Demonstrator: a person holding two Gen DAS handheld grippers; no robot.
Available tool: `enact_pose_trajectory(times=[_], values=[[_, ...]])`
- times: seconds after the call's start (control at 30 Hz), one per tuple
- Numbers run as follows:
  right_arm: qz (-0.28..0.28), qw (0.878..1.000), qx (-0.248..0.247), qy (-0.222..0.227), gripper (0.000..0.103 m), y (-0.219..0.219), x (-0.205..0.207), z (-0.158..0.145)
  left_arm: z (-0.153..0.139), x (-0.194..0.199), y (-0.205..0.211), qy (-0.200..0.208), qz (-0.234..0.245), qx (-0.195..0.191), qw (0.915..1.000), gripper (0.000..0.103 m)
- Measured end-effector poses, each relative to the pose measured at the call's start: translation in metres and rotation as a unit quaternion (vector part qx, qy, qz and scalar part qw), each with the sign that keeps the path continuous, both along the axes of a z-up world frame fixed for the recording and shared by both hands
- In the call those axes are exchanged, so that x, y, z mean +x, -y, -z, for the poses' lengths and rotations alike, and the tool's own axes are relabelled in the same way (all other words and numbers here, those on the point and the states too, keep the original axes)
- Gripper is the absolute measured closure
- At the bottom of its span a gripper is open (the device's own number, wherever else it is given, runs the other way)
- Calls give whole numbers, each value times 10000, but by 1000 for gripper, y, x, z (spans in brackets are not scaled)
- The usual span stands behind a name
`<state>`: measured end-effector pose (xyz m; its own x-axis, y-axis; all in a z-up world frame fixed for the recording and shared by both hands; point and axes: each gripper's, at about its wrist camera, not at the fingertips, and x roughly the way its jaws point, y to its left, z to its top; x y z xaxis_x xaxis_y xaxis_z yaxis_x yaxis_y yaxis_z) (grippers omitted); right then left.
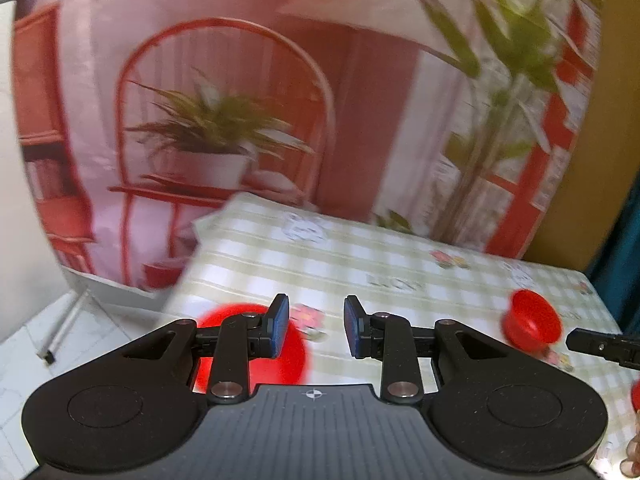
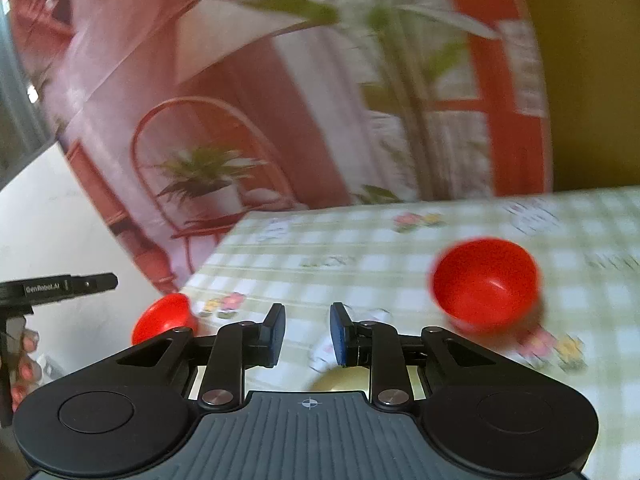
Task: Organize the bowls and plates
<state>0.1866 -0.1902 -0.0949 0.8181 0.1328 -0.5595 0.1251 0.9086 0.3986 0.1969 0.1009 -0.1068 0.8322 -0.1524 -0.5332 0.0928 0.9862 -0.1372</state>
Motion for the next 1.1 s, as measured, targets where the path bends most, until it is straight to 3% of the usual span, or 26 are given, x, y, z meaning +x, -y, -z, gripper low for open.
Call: enact_pose_trajectory(times=[0.17,0.37,0.47,0.83,1.1], values=[[-664,9977,-90,46,78,-43,61,-11,-3,11,-40,165,-285,-37,9994,72],[-1101,9939,89,-41,61,-85,122,-9,16,28,-71,39,-444,-258,9987,72],[-1273,9917,54,-173,59,-104,144,0,33,34,-75,-81,-455,-225,9987,72],[-1548,9845,-128,-816,60,-153,184,51,83,48,-85,-444,-354,-252,9981,72],[-1630,9800,-161,-1129,78,-171,190,73,106,50,-82,-696,-287,-259,9968,72]])
